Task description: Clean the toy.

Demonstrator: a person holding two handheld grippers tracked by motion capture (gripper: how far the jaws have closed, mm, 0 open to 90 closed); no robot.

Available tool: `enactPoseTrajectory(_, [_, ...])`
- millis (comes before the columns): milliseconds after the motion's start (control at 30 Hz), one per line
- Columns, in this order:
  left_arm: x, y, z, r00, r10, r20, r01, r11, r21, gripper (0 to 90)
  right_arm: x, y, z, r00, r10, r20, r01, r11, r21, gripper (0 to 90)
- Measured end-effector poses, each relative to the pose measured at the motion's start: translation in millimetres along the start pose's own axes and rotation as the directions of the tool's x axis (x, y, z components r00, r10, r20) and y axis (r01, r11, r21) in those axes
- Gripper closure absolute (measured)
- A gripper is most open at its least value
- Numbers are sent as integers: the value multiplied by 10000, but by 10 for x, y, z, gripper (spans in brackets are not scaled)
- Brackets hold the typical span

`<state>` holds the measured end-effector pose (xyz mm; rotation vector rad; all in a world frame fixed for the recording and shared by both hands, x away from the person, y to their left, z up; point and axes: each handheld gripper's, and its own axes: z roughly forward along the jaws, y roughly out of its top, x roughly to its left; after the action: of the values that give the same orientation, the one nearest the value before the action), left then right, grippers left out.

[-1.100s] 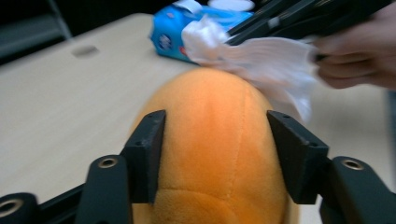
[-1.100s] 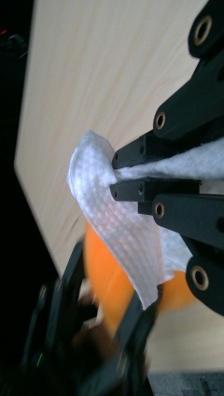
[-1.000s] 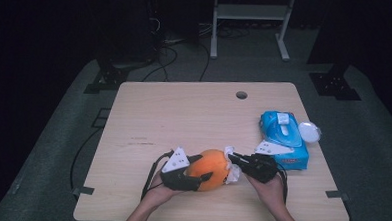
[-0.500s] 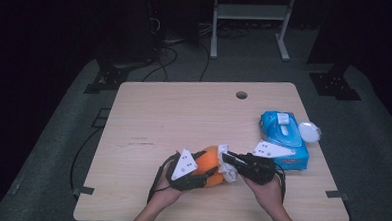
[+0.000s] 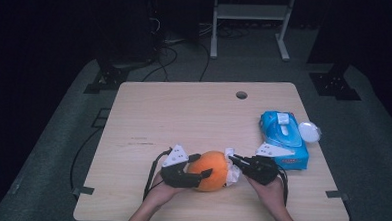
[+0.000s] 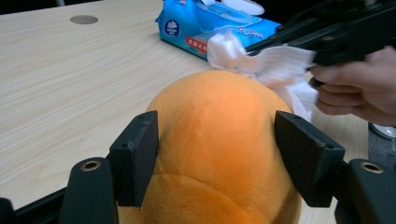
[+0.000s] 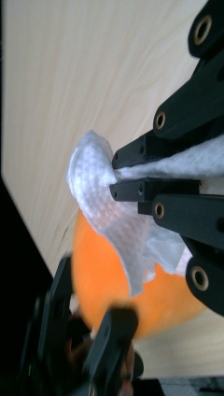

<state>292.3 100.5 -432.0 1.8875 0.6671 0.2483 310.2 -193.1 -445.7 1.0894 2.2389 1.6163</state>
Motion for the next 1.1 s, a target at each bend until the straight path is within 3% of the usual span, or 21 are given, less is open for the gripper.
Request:
enactPoseTrajectory(67, [19, -12, -20, 10000, -27, 36, 27, 10000, 29, 329, -38, -33, 6, 9997, 239, 14, -239, 9996, 132, 830])
enactPoseTrajectory(133, [43, -18, -44, 10000, 7, -28, -7, 9999, 112, 332, 17, 7, -5, 10000, -3, 10, 3, 10000, 64, 829])
enactPoseTrajectory(267, [128, -53, -104, 9994, -346, -65, 346, 9994, 51, 336, 164, 111, -57, 9978, -571, -329, 562, 9980, -285, 829])
enactPoseTrajectory(333, [143, -62, -134, 9991, -399, -111, 400, 9992, 84, 335, 119, 47, -15, 9989, -389, -263, 388, 9992, -48, 829])
enactPoseTrajectory(433, [133, -65, -144, 9994, -332, -53, 332, 9994, 110, 335, 50, -12, 27, 9997, 29, -245, -25, 9999, 155, 829])
enactPoseTrajectory(500, [128, -65, -142, 9995, -316, -10, 316, 9994, 114, 335, 110, 42, 1, 9995, -168, -253, 168, 9999, -25, 829])
enactPoseTrajectory(600, [70, -56, -110, 9998, -127, 129, 125, 9998, 139, 335, 229, 142, -45, 9961, -491, -729, 456, 9978, -490, 828])
enactPoseTrajectory(667, [11, -37, -95, 9998, 110, 153, -113, 9997, 234, 332, 248, 147, -31, 9956, -699, -624, 677, 9970, -370, 828])
enactPoseTrajectory(733, [-7, -14, -92, 9989, 205, 415, -217, 9994, 280, 301, 177, 89, -6, 9971, -452, -606, 442, 9989, -178, 828])
enactPoseTrajectory(800, [29, 33, -104, 9996, -46, 264, 38, 9995, 301, 225, 142, 66, -2, 9968, -362, -706, 356, 9993, -93, 828])
enactPoseTrajectory(867, [96, 45, -90, 9974, -720, -92, 723, 9965, 409, 111, 171, 84, -9, 9963, -474, -721, 468, 9989, -98, 828])
enactPoseTrajectory(933, [132, -2, -28, 9928, -1179, 193, 1160, 9899, 811, 105, 188, 92, -1, 9958, -439, -799, 430, 9990, -119, 827])
enactPoseTrajectory(1033, [65, 1, 4, 9977, -646, 186, 627, 9941, 889, 204, 190, 97, 2, 9965, -420, -726, 413, 9991, -111, 827])
enactPoseTrajectory(1100, [-11, 42, -17, 9990, 336, -295, -319, 9980, 547, 339, 175, 103, -6, 9969, -271, -743, 256, 9995, -207, 827])
